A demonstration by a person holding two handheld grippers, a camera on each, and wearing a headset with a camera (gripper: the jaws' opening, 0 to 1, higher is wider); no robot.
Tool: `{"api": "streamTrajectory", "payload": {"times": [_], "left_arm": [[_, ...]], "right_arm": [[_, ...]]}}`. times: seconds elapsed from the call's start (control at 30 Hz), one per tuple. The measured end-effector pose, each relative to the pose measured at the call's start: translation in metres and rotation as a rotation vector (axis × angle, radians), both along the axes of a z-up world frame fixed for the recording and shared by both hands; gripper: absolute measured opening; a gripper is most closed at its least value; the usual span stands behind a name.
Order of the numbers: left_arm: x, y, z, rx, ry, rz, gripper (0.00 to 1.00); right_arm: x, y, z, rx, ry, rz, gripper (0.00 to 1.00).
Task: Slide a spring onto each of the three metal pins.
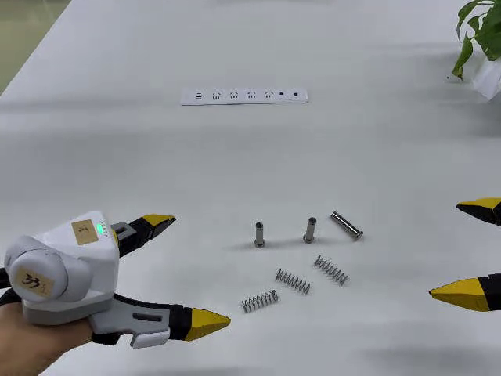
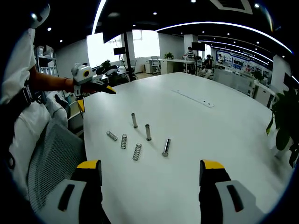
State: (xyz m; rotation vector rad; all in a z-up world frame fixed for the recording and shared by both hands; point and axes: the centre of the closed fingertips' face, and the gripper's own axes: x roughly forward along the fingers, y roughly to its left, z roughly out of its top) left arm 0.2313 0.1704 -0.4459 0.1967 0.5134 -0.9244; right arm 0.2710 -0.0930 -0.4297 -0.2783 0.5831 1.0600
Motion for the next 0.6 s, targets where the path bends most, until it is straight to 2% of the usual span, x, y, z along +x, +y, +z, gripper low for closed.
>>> {"api": "streamTrajectory", "payload": {"times": [0.6], "left_arm": [[0.003,-0.006,0.003,-0.024,-0.003,0.006,1.00]], "right_arm": [[0.037,0.031,-0.001,-0.043,0.000,0.038,0.74]]}}
